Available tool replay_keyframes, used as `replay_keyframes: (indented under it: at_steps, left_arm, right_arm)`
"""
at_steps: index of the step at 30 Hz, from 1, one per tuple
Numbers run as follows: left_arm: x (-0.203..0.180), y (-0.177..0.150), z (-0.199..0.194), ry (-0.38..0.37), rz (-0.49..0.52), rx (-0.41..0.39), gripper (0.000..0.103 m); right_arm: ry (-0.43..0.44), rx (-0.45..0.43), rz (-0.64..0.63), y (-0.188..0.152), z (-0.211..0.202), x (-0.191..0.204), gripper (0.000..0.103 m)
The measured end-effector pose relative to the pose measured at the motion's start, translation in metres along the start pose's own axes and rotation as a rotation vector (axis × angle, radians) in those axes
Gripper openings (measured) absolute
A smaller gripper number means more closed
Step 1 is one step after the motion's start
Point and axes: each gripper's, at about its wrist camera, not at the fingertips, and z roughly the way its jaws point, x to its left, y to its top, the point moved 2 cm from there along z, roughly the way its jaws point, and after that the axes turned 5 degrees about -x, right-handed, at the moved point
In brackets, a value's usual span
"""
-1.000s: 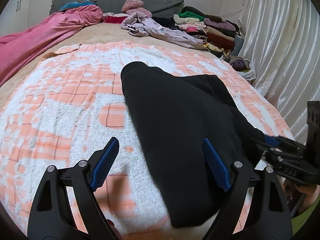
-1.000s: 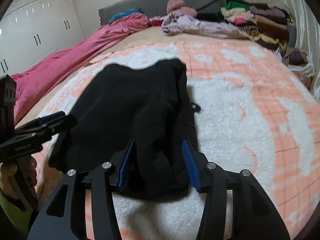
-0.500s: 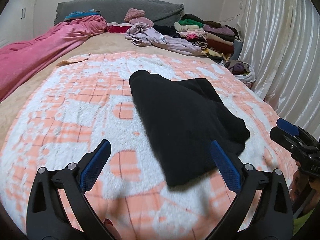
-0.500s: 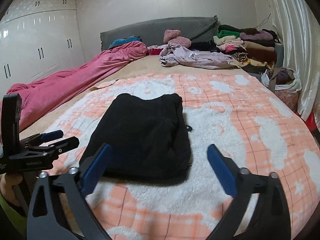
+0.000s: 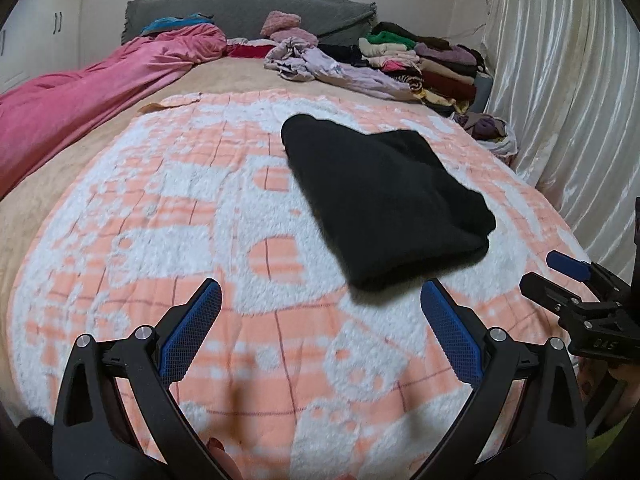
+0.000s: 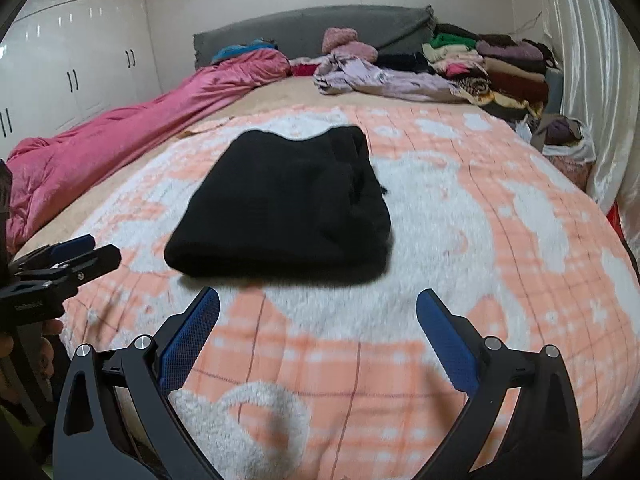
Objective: Fold small clothes
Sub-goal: 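Withdraw both open tools from the folded sweatshirt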
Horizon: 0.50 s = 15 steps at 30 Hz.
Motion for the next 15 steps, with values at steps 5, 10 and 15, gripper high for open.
replay_keyframes:
  at_steps: [5, 10, 15]
  left_arm:
    - [0.0007, -0.0069, -0.0042, -0.004, -0.012, 0.012, 0.093]
    - [0.0038, -0.0079, -0.0069, 0.001, -0.023, 0.014, 0.093]
    - [0.0046, -0.0080, -0.0086, 0.001, -0.030, 0.016, 0.093]
  right_arm:
    - [-0.008, 0.019, 0.001, -0.0052, -0.0019, 0.0040, 0.098]
    - [-0.012, 0.028, 0.003, -0.0067, -0.0045, 0.0052, 0.098]
    - [-0.013, 0.026, -0.003, -0.0063, -0.0068, 0.0071, 0.098]
